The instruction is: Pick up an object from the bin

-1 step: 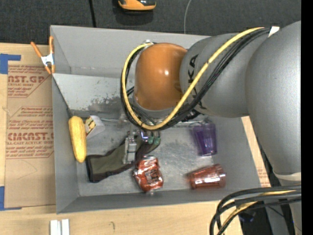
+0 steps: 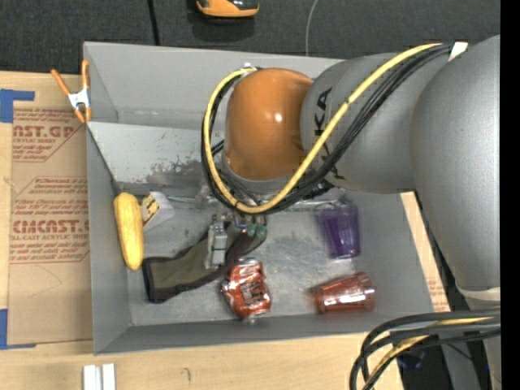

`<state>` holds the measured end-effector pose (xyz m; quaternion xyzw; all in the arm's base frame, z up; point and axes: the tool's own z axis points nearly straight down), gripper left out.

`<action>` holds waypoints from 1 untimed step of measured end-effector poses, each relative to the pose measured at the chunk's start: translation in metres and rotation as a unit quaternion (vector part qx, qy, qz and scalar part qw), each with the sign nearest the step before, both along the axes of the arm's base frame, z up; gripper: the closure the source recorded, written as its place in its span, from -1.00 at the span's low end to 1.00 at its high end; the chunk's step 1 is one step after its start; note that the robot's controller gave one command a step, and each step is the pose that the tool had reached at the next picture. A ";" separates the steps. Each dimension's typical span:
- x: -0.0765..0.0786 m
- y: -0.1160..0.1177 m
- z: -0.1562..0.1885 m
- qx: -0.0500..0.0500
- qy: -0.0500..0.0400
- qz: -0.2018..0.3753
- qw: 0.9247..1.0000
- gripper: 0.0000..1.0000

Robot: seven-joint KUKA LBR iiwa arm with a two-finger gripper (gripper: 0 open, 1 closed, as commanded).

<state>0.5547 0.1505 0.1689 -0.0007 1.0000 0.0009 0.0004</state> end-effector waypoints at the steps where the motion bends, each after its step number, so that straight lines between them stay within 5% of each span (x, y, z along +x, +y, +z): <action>1: -0.009 -0.013 -0.042 0.000 -0.003 0.035 0.999 -1.00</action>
Offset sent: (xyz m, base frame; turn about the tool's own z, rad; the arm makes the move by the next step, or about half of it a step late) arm 0.0065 -0.0503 -0.0989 -0.0918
